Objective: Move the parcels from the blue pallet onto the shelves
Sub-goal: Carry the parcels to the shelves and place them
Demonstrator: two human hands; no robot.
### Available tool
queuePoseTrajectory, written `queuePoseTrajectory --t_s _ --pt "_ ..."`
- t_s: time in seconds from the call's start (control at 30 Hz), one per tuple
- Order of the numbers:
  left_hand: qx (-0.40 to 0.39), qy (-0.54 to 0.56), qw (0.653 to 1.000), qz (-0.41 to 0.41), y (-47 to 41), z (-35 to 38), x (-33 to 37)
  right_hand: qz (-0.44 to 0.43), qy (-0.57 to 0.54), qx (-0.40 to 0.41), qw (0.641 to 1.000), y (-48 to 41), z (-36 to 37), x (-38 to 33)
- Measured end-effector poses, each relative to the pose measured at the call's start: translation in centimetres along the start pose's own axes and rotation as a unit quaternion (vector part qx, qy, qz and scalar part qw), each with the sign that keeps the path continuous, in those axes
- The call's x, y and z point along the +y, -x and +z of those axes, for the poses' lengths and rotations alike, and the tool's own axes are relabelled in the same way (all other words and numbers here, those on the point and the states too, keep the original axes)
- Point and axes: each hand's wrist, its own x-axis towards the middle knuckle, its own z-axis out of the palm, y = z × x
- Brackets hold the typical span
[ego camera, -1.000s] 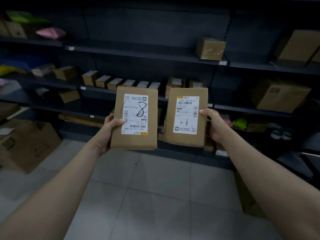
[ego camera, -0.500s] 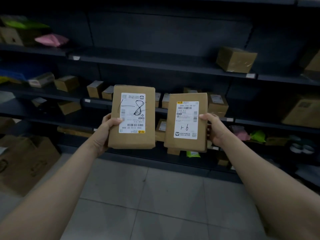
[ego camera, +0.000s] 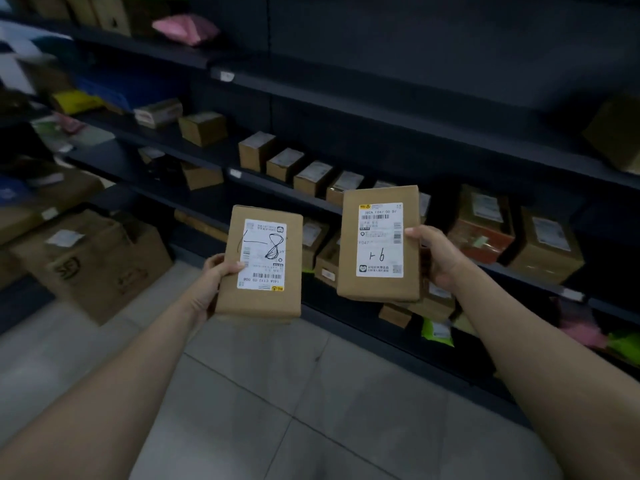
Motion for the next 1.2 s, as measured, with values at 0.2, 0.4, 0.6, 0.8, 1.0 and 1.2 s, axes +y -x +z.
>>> queuePoseTrajectory --t_s 0.2,0.4,0.6,0.8,1.0,1.2 --pt "0.023 0.016 0.999 -0.028 -6.1 -4.3 0.7 0.002 0.033 -0.028 0.999 -5.5 6.5 -1.8" --pt "-0.01 -0.051 0.996 -0.066 -14.2 -9.1 3.1 -0.001 0.035 -0.022 0.999 -10.3 12.8 -2.7" --pt "-0.038 -0.107 0.988 -0.101 -21.5 -12.6 6.3 0.031 0.025 -0.005 0.999 -13.6 17.9 -2.6" --pt "-0.052 -0.132 0.982 -0.124 -27.6 -12.8 7.7 0.046 0.022 -0.008 0.999 -17.4 18.8 -4.0" --pt "-0.053 -0.128 0.981 -0.132 -33.4 -11.9 7.3 0.003 0.024 -0.018 1.0 -21.9 19.7 -6.5" --pt "-0.068 -0.126 0.978 -0.154 -39.0 -11.7 5.7 0.001 0.014 -0.028 0.999 -25.3 21.6 -6.6"
